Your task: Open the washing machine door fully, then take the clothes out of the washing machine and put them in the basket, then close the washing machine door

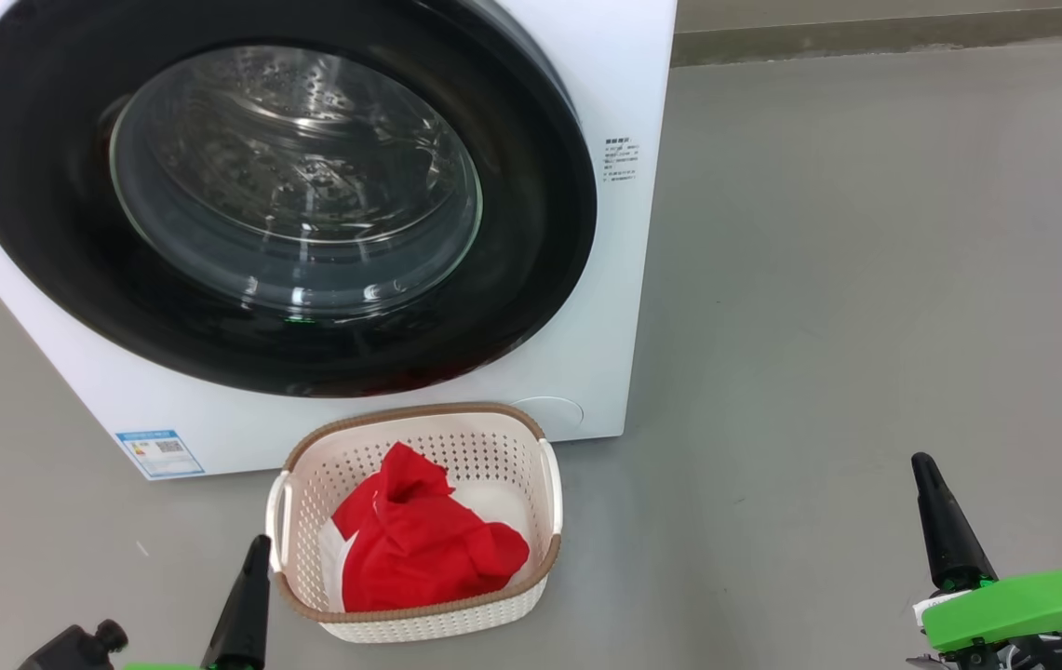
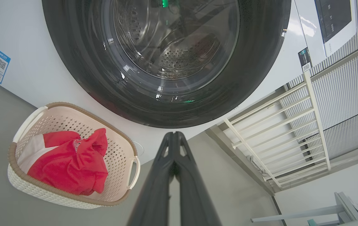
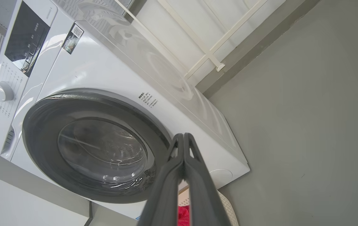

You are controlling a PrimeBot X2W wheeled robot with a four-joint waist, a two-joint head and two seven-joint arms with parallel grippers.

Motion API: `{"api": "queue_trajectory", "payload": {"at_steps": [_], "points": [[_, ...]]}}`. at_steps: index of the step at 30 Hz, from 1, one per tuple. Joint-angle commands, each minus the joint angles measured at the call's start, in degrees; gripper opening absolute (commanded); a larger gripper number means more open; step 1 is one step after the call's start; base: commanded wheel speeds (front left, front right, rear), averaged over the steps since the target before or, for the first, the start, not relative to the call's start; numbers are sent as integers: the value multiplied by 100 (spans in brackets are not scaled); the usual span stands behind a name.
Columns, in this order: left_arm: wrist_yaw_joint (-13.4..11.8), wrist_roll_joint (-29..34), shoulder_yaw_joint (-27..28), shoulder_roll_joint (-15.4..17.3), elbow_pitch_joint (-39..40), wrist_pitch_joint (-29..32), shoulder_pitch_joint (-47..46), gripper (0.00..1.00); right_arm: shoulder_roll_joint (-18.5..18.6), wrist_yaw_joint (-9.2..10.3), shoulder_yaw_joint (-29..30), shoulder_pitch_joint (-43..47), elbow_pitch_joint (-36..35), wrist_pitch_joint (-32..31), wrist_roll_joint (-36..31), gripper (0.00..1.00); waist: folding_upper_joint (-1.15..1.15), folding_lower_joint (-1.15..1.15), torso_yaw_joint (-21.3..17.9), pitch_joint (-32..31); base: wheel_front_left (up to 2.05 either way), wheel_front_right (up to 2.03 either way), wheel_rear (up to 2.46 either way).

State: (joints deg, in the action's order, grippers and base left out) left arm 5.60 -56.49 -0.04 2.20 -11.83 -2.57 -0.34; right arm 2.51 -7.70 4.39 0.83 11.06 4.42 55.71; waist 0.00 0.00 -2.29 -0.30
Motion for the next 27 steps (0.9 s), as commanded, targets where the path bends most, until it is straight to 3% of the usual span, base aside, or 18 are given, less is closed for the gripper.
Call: {"api": "queue_trajectory", "payload": {"at_steps": [1, 27], "points": [[64, -161, 155, 39, 107, 28, -275, 0, 110, 11, -63, -303, -121, -40, 169, 0, 0, 0, 5, 1, 0, 0, 0], [122, -1755, 391, 52, -48, 440, -420, 0, 140, 16, -23, -481, 70, -460, 1871, 0, 0, 0, 110, 23, 0, 0, 0]]}}
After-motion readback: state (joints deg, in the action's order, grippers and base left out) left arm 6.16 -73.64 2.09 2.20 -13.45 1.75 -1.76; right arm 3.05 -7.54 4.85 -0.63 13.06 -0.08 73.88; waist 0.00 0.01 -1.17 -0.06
